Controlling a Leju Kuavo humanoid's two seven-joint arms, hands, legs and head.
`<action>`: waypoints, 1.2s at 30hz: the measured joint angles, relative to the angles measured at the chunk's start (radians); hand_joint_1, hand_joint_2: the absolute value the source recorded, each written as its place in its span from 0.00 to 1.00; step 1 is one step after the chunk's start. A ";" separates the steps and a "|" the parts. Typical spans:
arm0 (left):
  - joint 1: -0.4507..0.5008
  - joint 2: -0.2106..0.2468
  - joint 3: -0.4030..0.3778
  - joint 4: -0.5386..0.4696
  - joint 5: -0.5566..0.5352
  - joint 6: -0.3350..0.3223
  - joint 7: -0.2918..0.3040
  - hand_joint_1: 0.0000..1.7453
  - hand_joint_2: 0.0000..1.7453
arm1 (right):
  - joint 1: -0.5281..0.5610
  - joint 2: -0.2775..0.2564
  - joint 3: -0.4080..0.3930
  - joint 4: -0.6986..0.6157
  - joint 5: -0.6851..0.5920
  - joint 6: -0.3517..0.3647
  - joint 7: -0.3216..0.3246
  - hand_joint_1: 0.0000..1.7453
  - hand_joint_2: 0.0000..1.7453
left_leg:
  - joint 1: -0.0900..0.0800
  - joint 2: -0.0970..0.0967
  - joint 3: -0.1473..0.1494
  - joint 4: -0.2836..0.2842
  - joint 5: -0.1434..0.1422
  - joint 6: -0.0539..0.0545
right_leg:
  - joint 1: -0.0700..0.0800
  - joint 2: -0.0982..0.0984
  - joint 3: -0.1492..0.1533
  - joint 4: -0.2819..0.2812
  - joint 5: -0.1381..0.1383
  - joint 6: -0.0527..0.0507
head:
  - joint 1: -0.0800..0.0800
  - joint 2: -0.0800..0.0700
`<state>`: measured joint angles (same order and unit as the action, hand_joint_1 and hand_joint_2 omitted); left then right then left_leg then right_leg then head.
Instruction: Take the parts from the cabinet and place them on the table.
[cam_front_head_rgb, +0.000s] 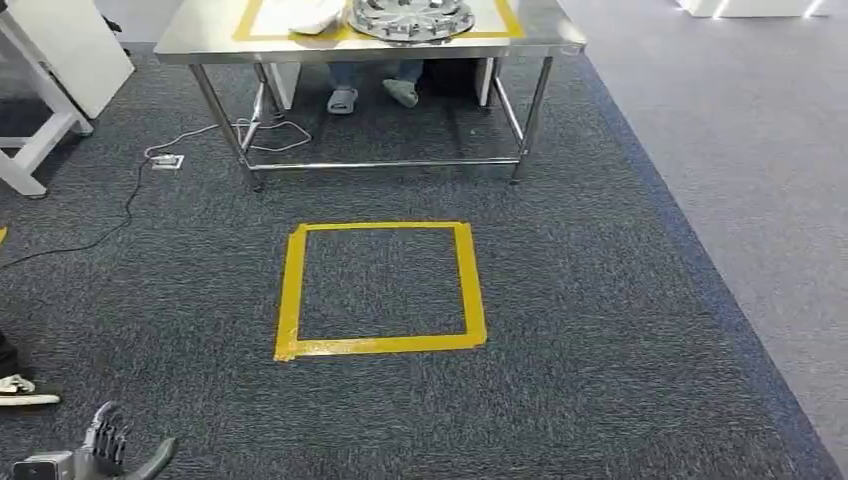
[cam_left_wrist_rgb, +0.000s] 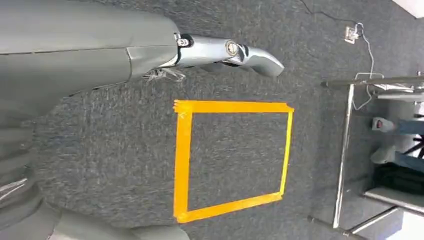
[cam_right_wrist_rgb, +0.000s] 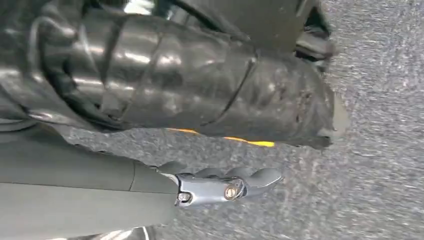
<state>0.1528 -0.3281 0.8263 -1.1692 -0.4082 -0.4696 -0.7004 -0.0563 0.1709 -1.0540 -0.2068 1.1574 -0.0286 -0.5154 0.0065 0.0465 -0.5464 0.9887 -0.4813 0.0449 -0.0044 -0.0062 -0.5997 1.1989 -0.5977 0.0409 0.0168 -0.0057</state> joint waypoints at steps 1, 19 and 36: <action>0.000 0.000 0.000 0.000 0.000 0.000 0.000 0.00 1.00 | -0.001 0.000 0.000 0.000 -0.001 0.000 0.000 0.00 0.00 | 0.000 0.007 0.000 0.002 0.001 -0.002 | 0.000 -0.012 0.060 -0.107 0.047 -0.002 | 0.001 0.000; 0.007 0.009 -0.001 -0.008 0.012 -0.001 -0.001 0.00 1.00 | -0.006 0.002 -0.001 0.003 -0.006 0.011 0.002 0.00 0.00 | 0.003 -0.136 0.018 0.007 -0.017 -0.021 | 0.005 0.107 0.063 -0.199 0.101 -0.046 | -0.017 0.000; -0.008 0.011 0.007 0.007 -0.035 0.021 0.013 0.00 1.00 | -0.003 0.000 -0.001 0.004 -0.005 0.012 0.003 0.00 0.00 | 0.001 0.057 0.021 -0.003 -0.008 -0.036 | -0.002 -0.040 0.059 -0.207 0.088 -0.017 | -0.007 0.000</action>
<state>0.1448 -0.3166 0.8335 -1.1619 -0.4430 -0.4482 -0.6878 -0.0595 0.1713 -1.0552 -0.2029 1.1524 -0.0164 -0.5119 0.0071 0.1039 -0.5257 0.9852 -0.4891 0.0094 -0.0065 -0.0462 -0.5403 0.9918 -0.5099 0.0240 0.0099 -0.0057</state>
